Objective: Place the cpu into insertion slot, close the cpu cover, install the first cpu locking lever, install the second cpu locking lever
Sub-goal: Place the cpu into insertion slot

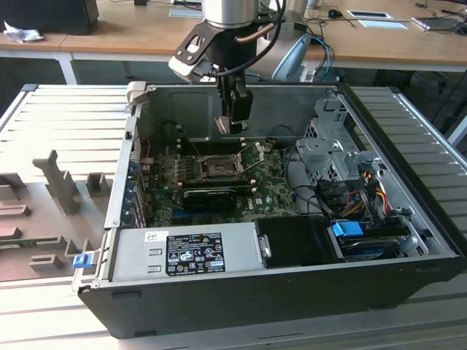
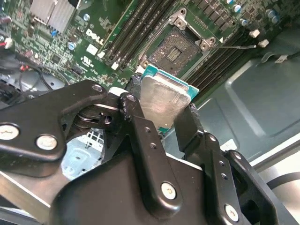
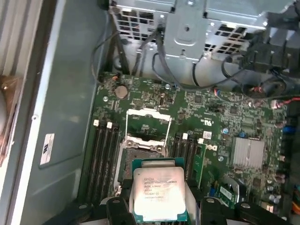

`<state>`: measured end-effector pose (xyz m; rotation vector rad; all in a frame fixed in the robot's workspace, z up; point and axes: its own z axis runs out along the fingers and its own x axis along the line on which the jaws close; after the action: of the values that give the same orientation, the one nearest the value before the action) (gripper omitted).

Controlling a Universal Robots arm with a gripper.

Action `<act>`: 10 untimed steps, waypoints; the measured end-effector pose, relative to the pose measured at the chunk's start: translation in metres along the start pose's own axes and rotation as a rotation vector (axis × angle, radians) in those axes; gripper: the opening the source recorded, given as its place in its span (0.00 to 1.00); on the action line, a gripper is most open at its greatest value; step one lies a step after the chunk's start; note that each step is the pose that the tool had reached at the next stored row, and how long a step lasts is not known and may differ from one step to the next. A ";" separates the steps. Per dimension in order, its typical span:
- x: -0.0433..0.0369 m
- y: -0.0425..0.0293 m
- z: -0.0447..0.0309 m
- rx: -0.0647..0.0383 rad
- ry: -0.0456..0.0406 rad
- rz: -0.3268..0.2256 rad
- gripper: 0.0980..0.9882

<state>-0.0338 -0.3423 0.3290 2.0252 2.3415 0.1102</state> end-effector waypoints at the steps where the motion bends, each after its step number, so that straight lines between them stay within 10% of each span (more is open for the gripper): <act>1: 0.0000 0.0000 0.0003 0.000 -0.0006 0.008 0.48; 10: -0.0001 -0.0005 0.0064 0.000 -0.0014 0.017 0.48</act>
<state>-0.0339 -0.3423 0.3226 2.0452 2.3232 0.1096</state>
